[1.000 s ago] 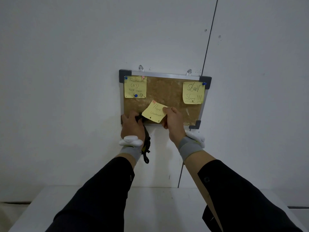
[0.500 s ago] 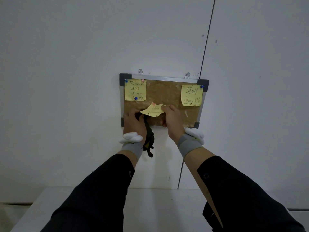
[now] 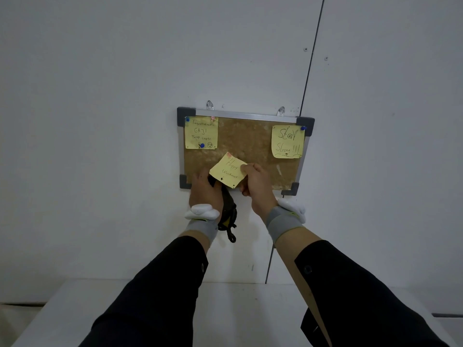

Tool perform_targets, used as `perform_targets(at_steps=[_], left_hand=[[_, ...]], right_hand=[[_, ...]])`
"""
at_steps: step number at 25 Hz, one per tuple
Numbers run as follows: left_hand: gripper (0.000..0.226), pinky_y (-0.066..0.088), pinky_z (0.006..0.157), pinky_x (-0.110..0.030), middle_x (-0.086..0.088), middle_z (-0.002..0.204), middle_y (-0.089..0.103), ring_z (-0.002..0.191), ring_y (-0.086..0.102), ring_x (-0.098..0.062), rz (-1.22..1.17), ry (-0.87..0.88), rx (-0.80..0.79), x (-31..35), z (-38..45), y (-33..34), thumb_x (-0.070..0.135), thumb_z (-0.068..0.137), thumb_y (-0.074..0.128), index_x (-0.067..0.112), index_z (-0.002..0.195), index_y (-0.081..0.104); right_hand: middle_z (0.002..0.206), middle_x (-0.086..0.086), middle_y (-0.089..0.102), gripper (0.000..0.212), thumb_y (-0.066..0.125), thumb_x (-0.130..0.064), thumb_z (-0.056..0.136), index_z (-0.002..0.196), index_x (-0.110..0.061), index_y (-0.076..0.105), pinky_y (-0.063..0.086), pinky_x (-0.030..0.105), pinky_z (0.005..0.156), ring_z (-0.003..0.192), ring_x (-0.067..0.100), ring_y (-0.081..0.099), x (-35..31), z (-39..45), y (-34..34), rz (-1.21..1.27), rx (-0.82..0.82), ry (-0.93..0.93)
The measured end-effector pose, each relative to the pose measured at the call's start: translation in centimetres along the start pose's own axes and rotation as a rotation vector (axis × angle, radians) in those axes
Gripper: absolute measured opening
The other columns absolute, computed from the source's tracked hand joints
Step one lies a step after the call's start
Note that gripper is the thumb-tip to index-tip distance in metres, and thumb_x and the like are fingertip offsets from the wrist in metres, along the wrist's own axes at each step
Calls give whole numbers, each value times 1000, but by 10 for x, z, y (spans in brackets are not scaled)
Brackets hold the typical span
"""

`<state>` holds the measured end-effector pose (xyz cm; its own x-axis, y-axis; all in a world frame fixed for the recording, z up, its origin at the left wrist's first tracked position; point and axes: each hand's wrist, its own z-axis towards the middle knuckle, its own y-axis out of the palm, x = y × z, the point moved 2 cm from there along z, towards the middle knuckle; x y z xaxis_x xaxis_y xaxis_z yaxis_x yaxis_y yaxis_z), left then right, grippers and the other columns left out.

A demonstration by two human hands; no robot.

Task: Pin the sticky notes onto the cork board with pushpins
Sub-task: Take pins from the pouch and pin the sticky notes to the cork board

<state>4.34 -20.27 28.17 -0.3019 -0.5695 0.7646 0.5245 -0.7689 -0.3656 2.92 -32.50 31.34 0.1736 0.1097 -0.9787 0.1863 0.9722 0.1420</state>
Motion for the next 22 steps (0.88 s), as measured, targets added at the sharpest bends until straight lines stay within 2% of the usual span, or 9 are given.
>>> perform_targets(at_steps=[3,6,8,10,12,15,18,20,22], left_hand=[[10,38,73,-33,-18,102,57,92,56,-33,-56,-7,-44,-6,-4,-1,13,91,47,5,92,53],[7,37,75,-31,-10,101,58,90,56,-27,-111,-81,-31,-10,-16,1,16,89,51,21,84,49],[5,36,75,-30,-10,100,59,89,56,-27,-112,-139,-9,-12,-16,3,17,89,51,17,84,51],[10,35,74,-29,-9,97,61,85,54,-24,-88,-174,-30,-13,-19,4,23,89,53,13,86,53],[12,37,75,-28,-3,94,63,82,52,-20,-112,-203,-90,-13,-27,4,28,87,56,17,88,55],[14,38,74,-27,4,87,61,81,53,-18,-182,-303,-170,-11,-43,9,34,82,62,27,90,53],[18,37,60,-24,2,74,62,76,58,-23,-174,-342,-214,3,-51,10,37,79,64,19,81,61],[21,32,50,-22,6,60,59,67,58,-21,-165,-319,-254,15,-56,7,36,78,63,21,62,62],[29,36,50,-23,7,54,57,61,56,-20,-176,-320,-278,23,-61,5,37,78,61,21,54,58]], right_hand=[[68,8,56,14,45,-14,95,83,-8,47,28,19,37,36,13,40,5,-3,0,-6,-7,30],[72,7,57,17,47,-16,95,80,-9,46,30,20,37,38,15,41,8,-7,1,-37,-23,54],[72,7,57,20,46,-23,97,80,-11,49,30,20,38,38,14,42,8,-11,1,-49,-41,69],[72,6,58,28,38,-35,99,90,-14,54,32,20,40,39,15,43,8,-18,-2,-65,-52,101],[70,5,59,40,30,-41,100,99,-11,55,33,22,43,42,16,43,11,-24,-9,-115,-30,134],[74,6,59,29,36,-23,98,105,-4,56,36,26,47,51,18,46,18,-31,-23,-231,39,190],[93,14,58,27,44,-18,94,112,0,54,46,34,64,74,23,50,20,-43,-37,-398,25,226],[109,19,57,37,44,-30,96,118,-1,50,48,43,87,91,26,53,19,-52,-44,-476,-43,221],[117,16,57,45,39,-44,97,120,-6,48,45,45,98,103,28,56,16,-63,-48,-454,-120,226]])
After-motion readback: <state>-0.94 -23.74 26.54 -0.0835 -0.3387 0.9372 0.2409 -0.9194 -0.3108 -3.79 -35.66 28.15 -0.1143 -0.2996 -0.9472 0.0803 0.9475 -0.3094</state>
